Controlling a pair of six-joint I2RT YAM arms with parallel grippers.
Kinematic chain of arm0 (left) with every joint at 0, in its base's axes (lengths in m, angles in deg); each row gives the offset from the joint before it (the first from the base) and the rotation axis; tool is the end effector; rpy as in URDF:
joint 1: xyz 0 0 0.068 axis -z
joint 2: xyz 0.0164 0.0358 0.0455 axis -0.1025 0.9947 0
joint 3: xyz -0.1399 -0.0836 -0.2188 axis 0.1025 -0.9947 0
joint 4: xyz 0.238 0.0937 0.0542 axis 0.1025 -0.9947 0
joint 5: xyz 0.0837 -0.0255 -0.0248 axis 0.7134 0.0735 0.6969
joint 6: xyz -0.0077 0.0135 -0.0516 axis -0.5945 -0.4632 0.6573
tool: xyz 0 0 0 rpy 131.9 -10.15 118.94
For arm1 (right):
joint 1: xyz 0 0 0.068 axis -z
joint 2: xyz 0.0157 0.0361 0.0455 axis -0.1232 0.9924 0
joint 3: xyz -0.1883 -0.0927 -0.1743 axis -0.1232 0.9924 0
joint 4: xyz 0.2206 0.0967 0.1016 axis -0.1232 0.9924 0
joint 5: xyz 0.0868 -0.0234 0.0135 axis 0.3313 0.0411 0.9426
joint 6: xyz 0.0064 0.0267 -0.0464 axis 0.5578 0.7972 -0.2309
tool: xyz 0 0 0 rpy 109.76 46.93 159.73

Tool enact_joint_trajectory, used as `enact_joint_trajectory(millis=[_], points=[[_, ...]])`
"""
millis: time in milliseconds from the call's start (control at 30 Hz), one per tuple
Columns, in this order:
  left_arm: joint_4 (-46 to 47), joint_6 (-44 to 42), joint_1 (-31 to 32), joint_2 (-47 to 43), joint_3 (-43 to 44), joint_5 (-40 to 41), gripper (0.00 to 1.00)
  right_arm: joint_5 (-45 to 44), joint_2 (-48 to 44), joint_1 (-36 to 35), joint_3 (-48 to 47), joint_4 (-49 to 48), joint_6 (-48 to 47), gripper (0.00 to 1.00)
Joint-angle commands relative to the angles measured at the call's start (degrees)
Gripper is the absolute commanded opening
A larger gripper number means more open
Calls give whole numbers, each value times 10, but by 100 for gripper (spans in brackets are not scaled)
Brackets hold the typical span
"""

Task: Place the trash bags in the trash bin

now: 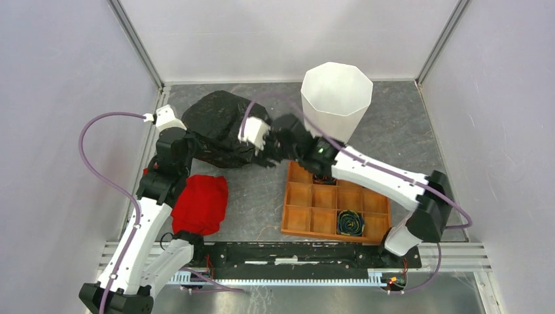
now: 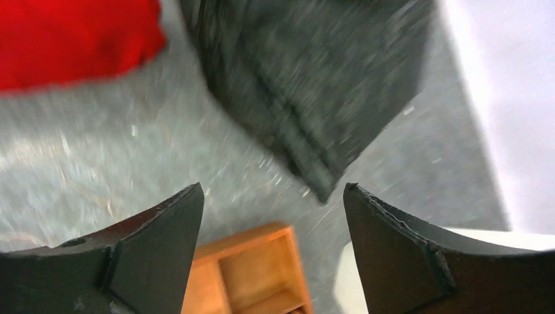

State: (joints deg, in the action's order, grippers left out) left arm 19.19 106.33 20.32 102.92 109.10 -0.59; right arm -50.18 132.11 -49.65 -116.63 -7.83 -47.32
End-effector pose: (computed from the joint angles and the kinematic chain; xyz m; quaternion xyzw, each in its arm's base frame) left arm 0.1767 -0.0312 0.3496 -0.1883 0.7908 -0.0355 0.5813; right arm 0.2054 0.3085 0.3638 -0.5173 0.6783 0.1350 0.5041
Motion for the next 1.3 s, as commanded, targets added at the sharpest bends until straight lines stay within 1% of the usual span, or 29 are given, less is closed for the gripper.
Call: enact_joint_trajectory(millis=[0,67,233,300,367,500,567,733,800,867,933,1000,1067,1133,1167,1233,1267], points=[[15,3,-9,-16,-3,23,2,58,-9,5,154,-228,-50,86],[19,2,-10,-20,-6,22,2,61,18,6,176,-274,-75,86],[24,1,-11,-27,-10,26,2,100,109,15,152,-299,-134,85],[25,1,-12,-26,-11,25,2,116,144,17,135,-310,-137,85],[25,0,-15,-24,-11,22,2,114,171,18,129,-337,-133,85],[27,0,-19,-20,-10,19,2,137,203,18,121,-383,-120,86],[26,0,-20,-17,-9,16,2,132,222,18,114,-408,-110,86],[26,0,-20,-12,-7,13,2,79,263,22,109,-485,-90,87],[26,0,-20,-12,-6,15,2,54,283,26,101,-504,-79,86],[26,0,-20,-11,-4,16,2,55,295,31,90,-508,-67,83],[24,0,-20,-10,-3,17,2,43,302,32,76,-506,-51,72],[20,7,-19,-8,6,14,2,28,299,32,50,-477,-30,54],[8,16,-19,-7,29,-1,2,27,282,32,28,-448,7,30],[-5,22,-19,-8,62,-31,2,3,242,32,18,-428,71,6],[-13,26,-19,-9,80,-46,2,-18,223,32,16,-416,103,0],[-21,31,-19,-11,117,-96,2,-51,178,34,12,-388,162,0],[-9,24,-19,-12,135,-147,2,-54,158,37,3,-371,186,0]])
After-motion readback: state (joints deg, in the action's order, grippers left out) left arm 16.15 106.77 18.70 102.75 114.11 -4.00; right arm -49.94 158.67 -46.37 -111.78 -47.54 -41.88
